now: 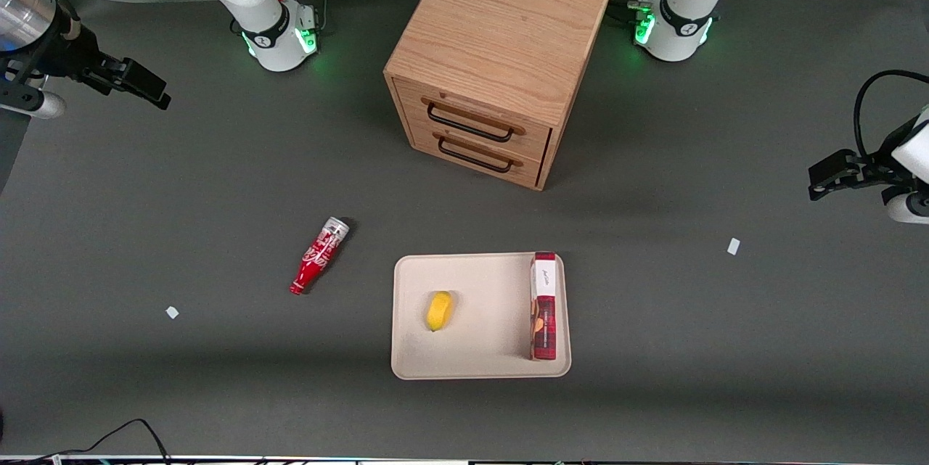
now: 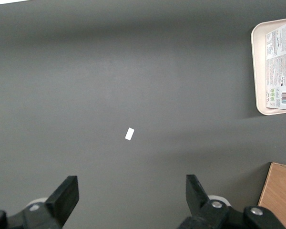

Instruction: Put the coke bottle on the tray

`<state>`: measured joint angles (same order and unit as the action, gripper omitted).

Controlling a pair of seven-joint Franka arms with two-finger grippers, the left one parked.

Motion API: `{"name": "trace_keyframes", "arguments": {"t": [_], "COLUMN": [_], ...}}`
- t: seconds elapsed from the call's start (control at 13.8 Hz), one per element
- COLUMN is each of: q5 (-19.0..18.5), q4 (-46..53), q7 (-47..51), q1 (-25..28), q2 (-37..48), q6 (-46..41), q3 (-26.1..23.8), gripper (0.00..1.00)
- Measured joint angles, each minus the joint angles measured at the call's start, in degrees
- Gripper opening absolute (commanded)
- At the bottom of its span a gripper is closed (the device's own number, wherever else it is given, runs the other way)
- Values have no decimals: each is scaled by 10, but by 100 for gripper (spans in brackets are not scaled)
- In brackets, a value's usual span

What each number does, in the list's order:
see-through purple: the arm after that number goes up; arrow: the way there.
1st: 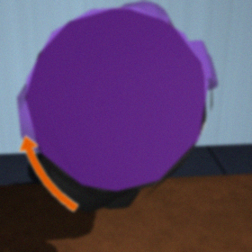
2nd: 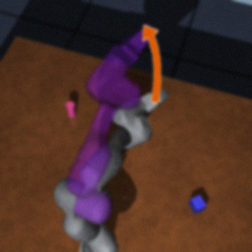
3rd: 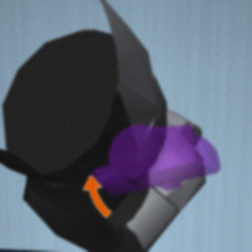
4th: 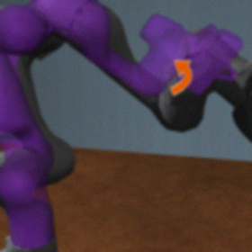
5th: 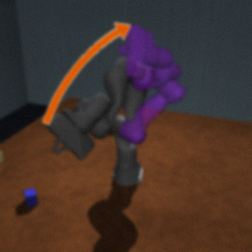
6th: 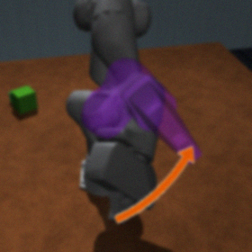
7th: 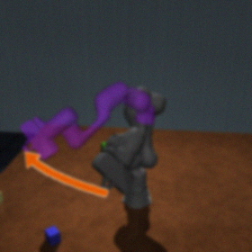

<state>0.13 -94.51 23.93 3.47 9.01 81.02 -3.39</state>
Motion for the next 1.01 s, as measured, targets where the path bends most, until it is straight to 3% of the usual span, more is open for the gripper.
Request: {"name": "trace_keyframes", "arguments": {"t": [0.72,1.01], "q5": [2,43], "q4": [14,57], "q7": [4,112], "q1": [6,7], "q2": [-10,-108], "q6": [1,48], "q3": [-7,-33], "gripper": [100,100]}}
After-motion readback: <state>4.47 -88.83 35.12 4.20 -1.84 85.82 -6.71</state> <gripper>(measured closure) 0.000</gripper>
